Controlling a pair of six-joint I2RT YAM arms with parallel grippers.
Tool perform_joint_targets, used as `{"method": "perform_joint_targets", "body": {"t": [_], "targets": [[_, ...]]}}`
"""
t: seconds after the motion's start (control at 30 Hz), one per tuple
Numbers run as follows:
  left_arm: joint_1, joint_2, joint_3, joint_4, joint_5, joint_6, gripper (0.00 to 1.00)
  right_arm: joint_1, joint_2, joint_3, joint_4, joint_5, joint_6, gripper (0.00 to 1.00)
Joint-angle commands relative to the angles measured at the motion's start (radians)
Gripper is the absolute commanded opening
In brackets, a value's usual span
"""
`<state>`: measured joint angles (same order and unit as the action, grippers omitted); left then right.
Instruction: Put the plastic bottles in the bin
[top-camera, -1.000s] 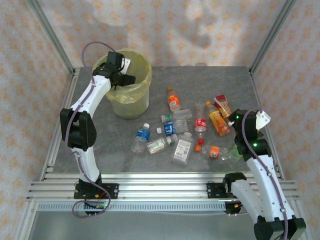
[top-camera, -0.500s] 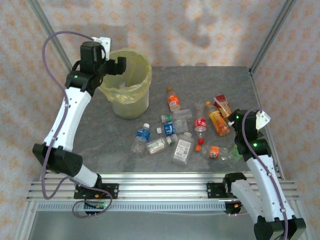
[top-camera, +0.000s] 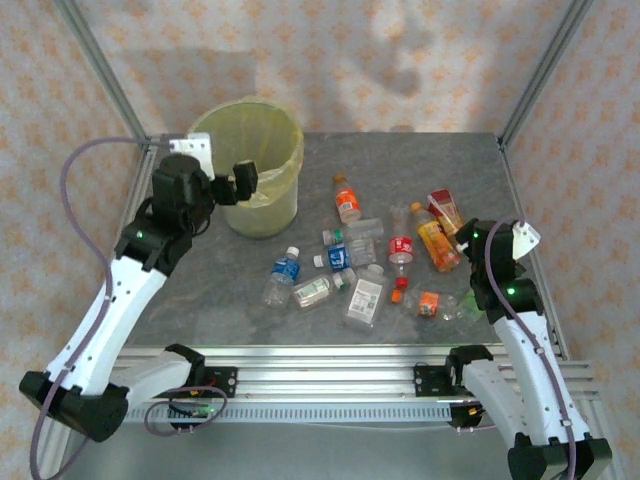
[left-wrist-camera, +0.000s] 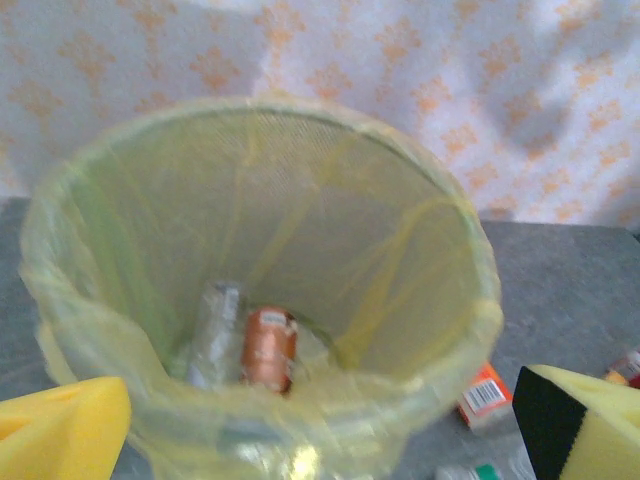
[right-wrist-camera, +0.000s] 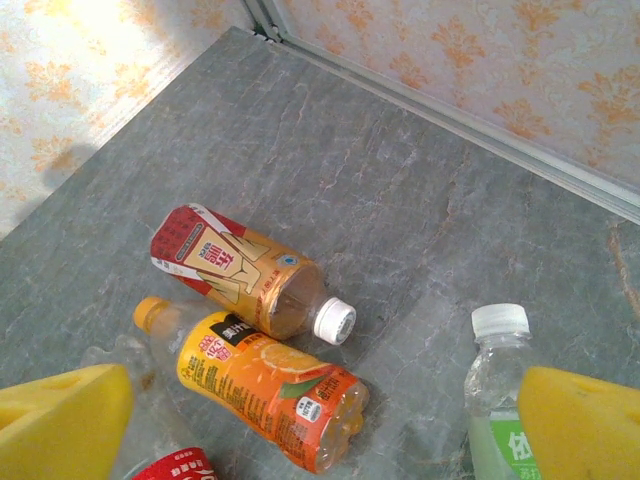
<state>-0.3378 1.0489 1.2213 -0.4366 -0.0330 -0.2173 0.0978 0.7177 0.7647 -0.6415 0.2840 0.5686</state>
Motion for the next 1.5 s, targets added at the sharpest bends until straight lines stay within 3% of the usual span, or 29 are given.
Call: {"method": "perform_joint_targets", "body": {"t": [0.0,0.23,0.5,1.13,1.47], "targets": [[-0.041,-0.079,-0.113,0.064,-0.04,-0.081,1.0,0.006,-0.009,0.008,-0.027,0.009,0.001,0.99],[-0.184,-0.224,-0.363,0.058,-0.116,-0.144,1.0,0.006,-0.008,-0.004,-0.035,0.03,0.02,0.99],[-0.362,-0.242,-0.601,0.126,-0.218,-0.263,1.0,0.006,0.002,0.001,-0.041,0.032,0.035,0.99],[-0.369,0.072,-0.658,0.25,-0.068,-0.278,1.0,0.006,0.047,0.018,-0.031,0.024,0.037,0.99],[-0.369,0.143,-0.649,0.197,-0.143,-0.312,0.96,0.006,0.077,0.018,-0.015,0.012,0.036,0.99]]}}
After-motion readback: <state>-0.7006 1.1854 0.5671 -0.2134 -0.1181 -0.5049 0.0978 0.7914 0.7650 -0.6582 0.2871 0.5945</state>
